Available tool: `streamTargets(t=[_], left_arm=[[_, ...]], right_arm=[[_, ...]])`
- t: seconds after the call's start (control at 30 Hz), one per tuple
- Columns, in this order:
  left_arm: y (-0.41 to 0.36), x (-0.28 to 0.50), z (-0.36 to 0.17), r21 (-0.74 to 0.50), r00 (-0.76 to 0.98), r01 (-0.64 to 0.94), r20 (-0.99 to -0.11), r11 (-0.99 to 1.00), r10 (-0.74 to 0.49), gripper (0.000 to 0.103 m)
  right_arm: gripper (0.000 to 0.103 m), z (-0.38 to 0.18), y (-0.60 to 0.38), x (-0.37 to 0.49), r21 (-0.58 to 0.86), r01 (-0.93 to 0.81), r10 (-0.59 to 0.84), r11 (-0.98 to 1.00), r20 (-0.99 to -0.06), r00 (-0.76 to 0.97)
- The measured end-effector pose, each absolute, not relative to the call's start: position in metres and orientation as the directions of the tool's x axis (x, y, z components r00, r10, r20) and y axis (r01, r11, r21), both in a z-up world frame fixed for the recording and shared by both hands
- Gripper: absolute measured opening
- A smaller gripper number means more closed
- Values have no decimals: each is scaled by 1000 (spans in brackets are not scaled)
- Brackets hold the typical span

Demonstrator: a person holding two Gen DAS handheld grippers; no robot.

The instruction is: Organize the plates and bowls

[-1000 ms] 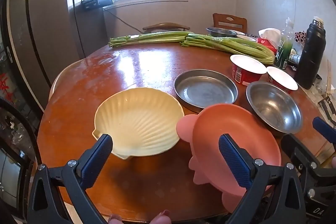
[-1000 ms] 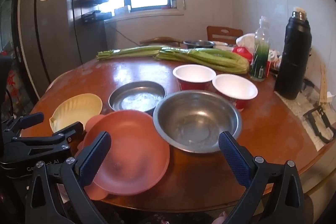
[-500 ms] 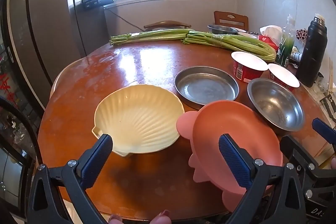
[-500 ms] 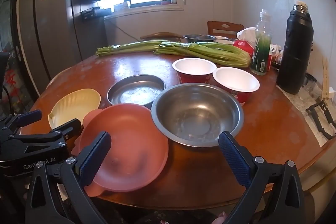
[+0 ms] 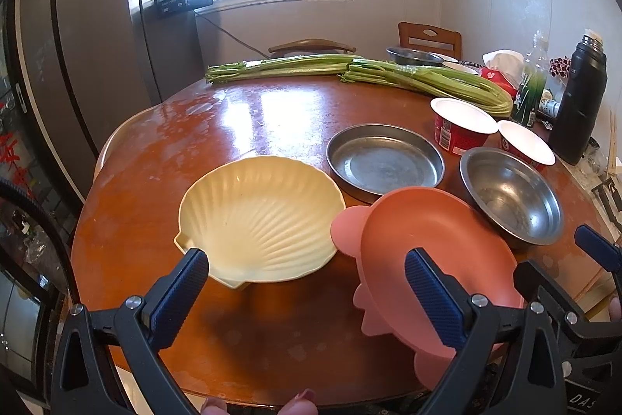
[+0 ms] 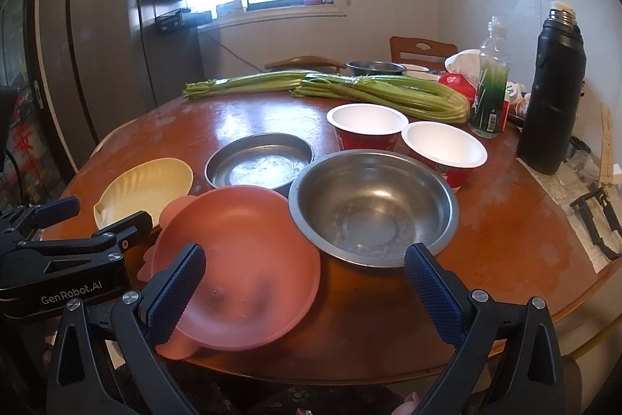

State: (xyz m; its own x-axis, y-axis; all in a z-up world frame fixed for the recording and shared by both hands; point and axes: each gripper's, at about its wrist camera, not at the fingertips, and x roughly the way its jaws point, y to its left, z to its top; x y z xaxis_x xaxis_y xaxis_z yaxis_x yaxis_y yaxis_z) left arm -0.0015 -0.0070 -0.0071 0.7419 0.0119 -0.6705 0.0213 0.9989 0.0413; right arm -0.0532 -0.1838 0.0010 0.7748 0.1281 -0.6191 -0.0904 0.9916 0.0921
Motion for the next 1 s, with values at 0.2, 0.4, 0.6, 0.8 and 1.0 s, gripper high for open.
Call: streamTargets(t=[0.2, 0.4, 0.6, 0.8, 1.0], left_arm=[[-7, -2, -7, 41, 739, 23, -673, 999, 11, 102], [-7, -4, -7, 44, 740, 24, -673, 999, 12, 102], [-8, -4, -7, 48, 741, 27, -672, 998, 12, 102], [-7, -4, -5, 51, 741, 24, -671, 998, 16, 102], [-9, -4, -4, 59, 742, 26, -670, 998, 20, 102]], right_arm=[[103, 2, -185, -52, 92, -80, 120, 993, -625, 772], [103, 1, -185, -51, 90, -81, 120, 993, -628, 769], [103, 1, -186, -52, 90, -79, 119, 993, -627, 770], [103, 1, -186, -51, 90, -80, 119, 993, -627, 770], [103, 1, -186, -51, 89, -80, 119, 993, -626, 771]])
